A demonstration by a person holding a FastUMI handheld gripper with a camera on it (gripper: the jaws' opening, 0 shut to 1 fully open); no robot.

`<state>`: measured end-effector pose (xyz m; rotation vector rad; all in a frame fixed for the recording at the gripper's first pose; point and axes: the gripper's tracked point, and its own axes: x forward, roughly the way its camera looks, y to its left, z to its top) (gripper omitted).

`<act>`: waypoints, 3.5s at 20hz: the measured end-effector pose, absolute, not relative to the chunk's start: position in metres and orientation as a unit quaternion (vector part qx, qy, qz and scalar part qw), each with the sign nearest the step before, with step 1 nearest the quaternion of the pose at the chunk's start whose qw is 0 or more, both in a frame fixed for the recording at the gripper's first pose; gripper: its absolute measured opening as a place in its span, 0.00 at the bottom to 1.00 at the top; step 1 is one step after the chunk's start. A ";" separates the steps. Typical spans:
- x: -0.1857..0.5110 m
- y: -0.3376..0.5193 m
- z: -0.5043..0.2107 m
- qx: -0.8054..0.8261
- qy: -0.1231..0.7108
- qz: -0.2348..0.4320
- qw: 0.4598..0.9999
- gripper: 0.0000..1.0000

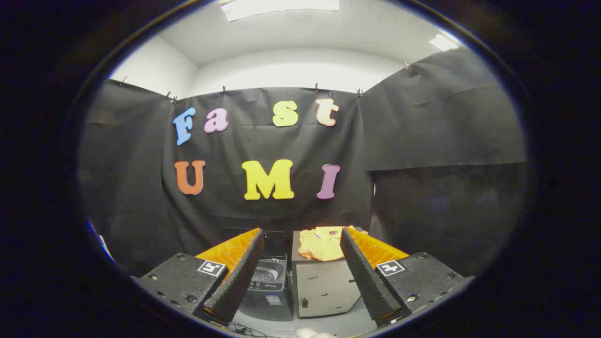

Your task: Put the clothes into the washing machine and then close the washing machine lid.

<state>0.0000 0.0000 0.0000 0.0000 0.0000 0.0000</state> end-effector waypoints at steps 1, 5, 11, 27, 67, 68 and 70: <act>-0.001 -0.002 0.000 -0.006 0.000 -0.004 1.000 1.00; -0.009 -0.006 0.008 -0.016 -0.009 -0.018 1.000 1.00; -0.018 -0.013 0.010 -0.013 -0.003 -0.033 0.999 1.00; -0.009 -0.013 0.008 -0.016 0.012 -0.044 0.999 1.00; 0.498 -0.170 -0.200 -0.011 0.312 -0.021 0.950 1.00; 0.500 -0.169 -0.206 -0.011 0.320 -0.020 0.947 1.00; 0.500 -0.168 -0.219 -0.015 0.344 -0.017 0.939 1.00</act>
